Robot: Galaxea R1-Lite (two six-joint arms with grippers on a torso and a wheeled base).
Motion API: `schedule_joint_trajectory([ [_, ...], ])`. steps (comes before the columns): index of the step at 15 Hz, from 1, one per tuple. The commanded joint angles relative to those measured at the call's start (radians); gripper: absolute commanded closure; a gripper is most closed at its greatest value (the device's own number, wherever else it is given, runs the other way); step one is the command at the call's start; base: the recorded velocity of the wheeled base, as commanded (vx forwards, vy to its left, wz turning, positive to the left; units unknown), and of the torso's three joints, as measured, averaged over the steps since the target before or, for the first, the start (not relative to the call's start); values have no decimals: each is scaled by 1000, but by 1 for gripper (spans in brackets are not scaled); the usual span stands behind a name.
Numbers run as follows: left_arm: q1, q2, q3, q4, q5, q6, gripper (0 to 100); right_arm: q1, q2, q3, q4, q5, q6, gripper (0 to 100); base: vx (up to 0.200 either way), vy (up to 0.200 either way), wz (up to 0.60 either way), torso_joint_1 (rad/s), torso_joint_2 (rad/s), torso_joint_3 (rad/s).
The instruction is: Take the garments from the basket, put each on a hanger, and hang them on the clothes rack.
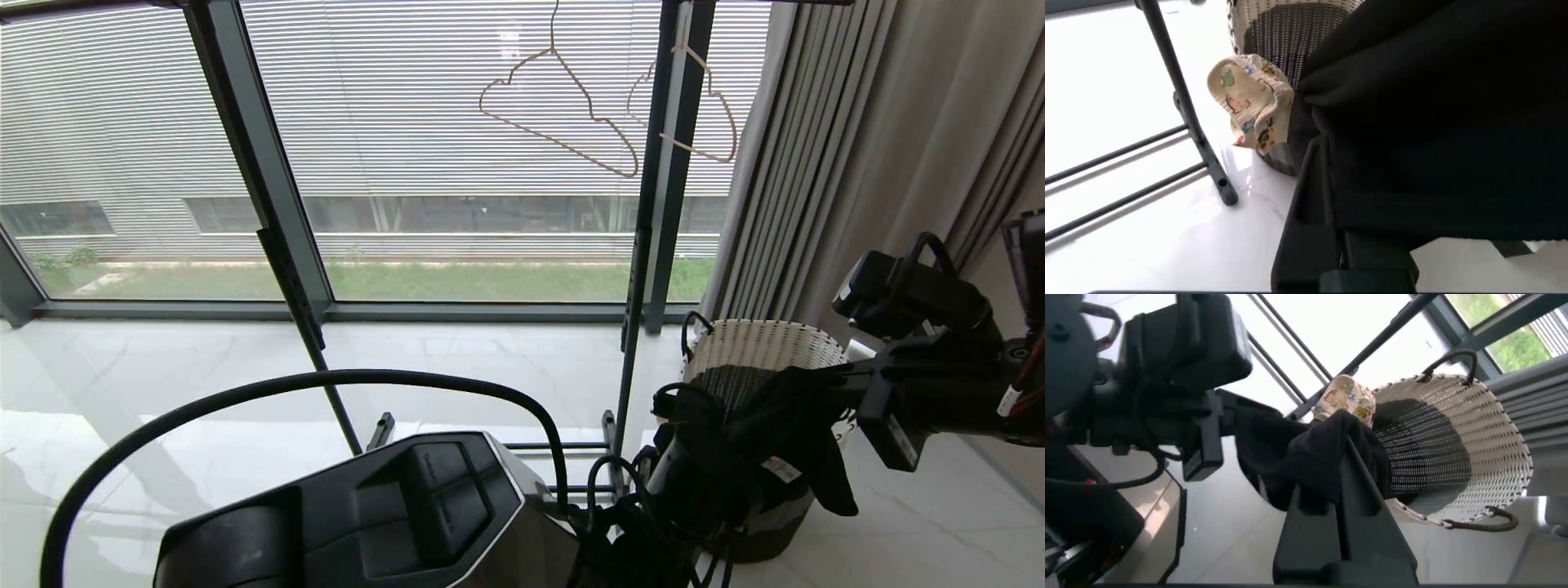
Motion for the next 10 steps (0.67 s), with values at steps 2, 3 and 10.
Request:
schedule_joint_trajectory([
  [2, -59, -340, 364, -10, -7, -133, 100, 3, 74, -6, -49, 34, 9, 100, 0, 0, 0, 0, 0, 0],
  [3, -79, -416, 445, -10, -16, -158, 100, 3, 77, -6, -51, 62, 9, 100, 0, 0, 0, 0, 0, 0],
  [10, -107, -786, 773, -9, -65, -162, 100, 53, 73, -6, -63, 180, 21, 100, 0, 0, 0, 0, 0, 0],
])
